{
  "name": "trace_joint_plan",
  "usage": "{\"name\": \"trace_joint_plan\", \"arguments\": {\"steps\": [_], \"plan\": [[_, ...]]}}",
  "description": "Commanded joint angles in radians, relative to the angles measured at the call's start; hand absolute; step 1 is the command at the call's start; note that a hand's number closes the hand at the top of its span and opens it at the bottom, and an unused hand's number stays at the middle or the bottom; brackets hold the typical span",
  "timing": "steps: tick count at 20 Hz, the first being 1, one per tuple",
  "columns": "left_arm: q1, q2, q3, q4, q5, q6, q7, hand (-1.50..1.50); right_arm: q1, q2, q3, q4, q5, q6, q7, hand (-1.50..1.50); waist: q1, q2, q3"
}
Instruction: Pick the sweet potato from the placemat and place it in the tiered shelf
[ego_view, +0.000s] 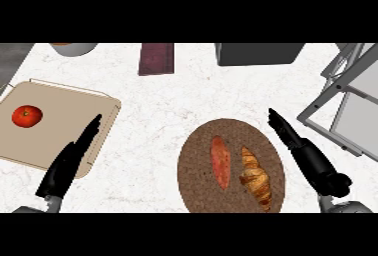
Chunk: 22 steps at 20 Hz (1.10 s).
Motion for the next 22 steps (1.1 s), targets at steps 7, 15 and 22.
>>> {"name": "trace_joint_plan", "arguments": {"steps": [7,15,22], "plan": [[-0.098,-0.124,0.048,-0.004,0.036,0.039,-0.043,0.0,-0.062,0.37,-0.231,0.005,-0.385,-0.197,0.134,-1.5,-0.024,0.035,0.029],[-0.174,-0.176,0.078,0.062,0.059,0.028,-0.078,0.0,0.001,0.231,-0.25,0.165,0.198,-0.713,0.058,-1.5,0.014,0.031,-0.015],[-0.193,-0.209,0.11,0.157,0.05,-0.023,-0.122,0.0,0.096,0.232,-0.226,0.031,0.039,-0.462,-0.075,-1.5,0.025,0.027,-0.016]]}}
